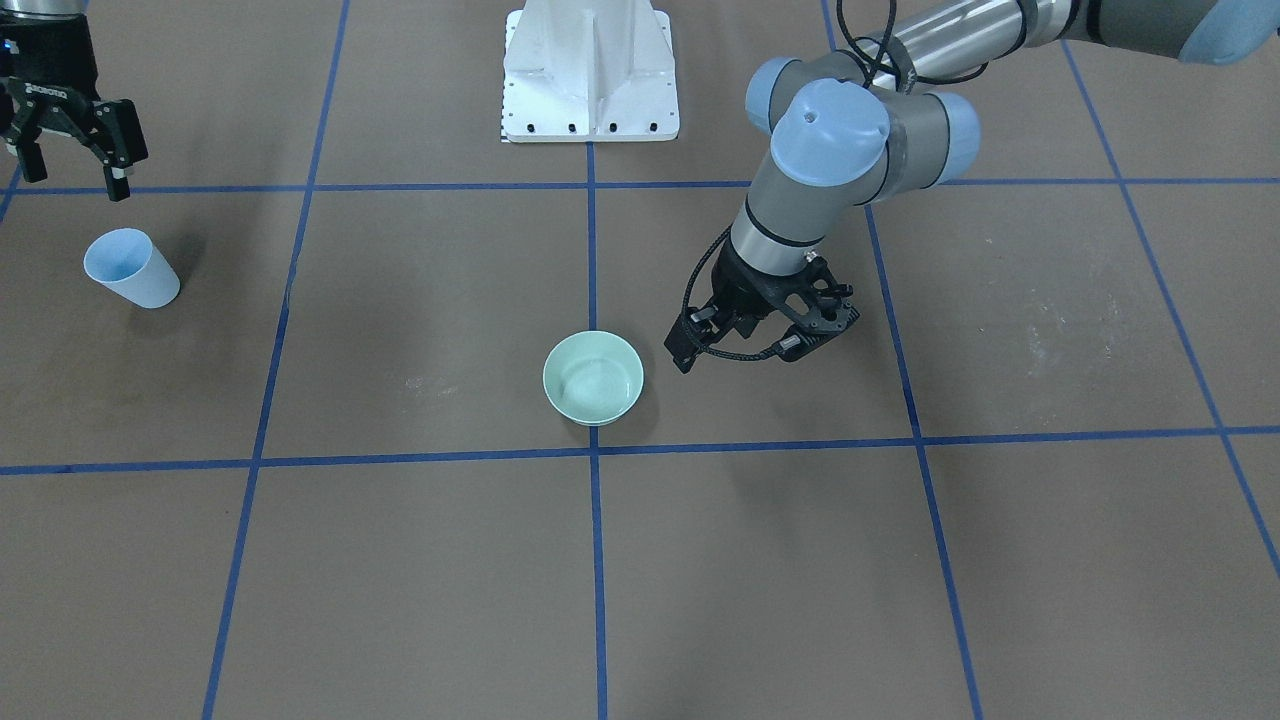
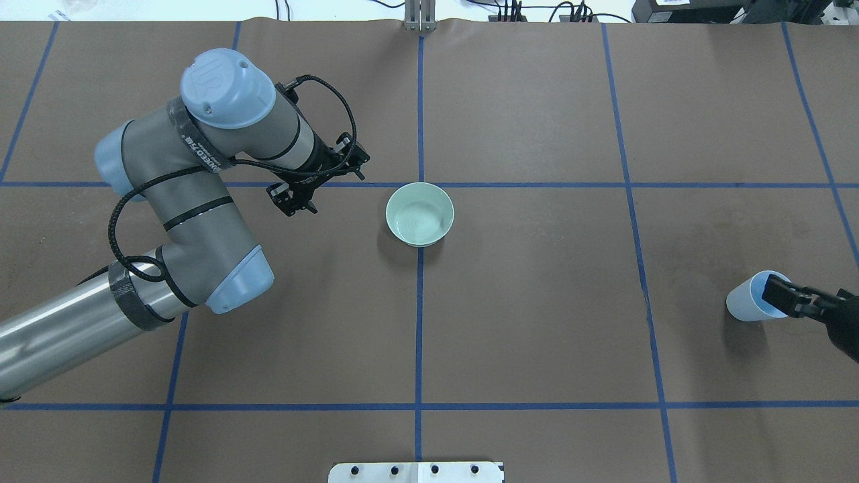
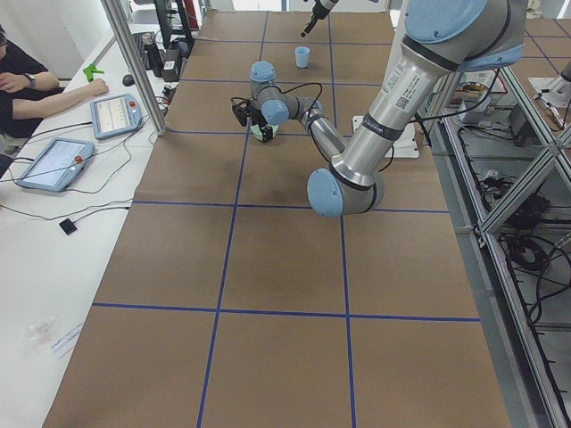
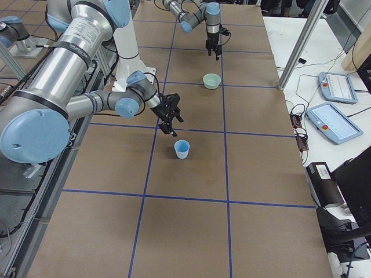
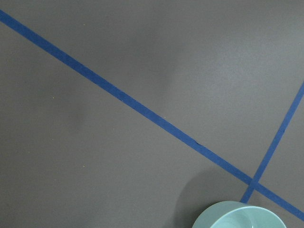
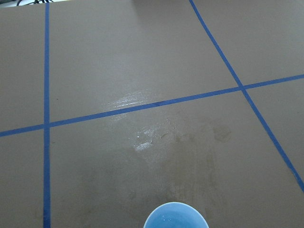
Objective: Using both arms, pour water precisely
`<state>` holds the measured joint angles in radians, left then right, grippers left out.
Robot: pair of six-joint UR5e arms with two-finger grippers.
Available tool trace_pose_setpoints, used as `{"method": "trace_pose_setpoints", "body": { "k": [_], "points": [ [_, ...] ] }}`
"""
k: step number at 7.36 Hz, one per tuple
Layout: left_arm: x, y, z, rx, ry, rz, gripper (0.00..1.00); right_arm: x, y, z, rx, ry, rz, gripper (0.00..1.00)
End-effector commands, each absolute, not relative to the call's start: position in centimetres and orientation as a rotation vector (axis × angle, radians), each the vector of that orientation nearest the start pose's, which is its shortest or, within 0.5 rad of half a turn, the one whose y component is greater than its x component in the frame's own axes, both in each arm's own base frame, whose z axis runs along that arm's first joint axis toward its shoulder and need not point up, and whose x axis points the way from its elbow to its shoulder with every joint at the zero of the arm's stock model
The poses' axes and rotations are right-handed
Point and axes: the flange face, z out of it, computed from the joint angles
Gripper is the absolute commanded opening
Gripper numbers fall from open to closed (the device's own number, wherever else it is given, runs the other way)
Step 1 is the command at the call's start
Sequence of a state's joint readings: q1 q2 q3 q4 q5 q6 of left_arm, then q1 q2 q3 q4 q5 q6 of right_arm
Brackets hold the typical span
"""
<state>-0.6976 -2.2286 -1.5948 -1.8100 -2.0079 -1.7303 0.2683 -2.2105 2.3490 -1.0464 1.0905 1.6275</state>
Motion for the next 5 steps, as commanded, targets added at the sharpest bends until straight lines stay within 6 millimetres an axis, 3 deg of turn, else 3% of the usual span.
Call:
{"method": "trace_pose_setpoints", "body": {
  "k": [1,2,3,4,5],
  "points": [
    [47.6,-51.5,23.5,-0.156,0.987,-0.584,1.00,-24.4,-20.6,48.5,0.607,-0.511,0.470,1.00],
    [47.8,-51.4,23.7,-0.159,0.984,-0.583,1.00,-25.6,-19.2,49.2,0.627,-0.495,0.464,0.99],
    [47.7,-51.3,24.3,-0.161,0.979,-0.584,1.00,-26.8,-18.6,51.3,0.653,-0.484,0.474,0.99],
    [47.7,-51.2,24.4,-0.162,0.978,-0.583,1.00,-28.4,-18.6,54.2,0.703,-0.471,0.482,0.98],
    [47.7,-51.2,24.4,-0.162,0.978,-0.583,1.00,-28.9,-18.7,55.1,0.718,-0.463,0.481,0.98]
  ]
}}
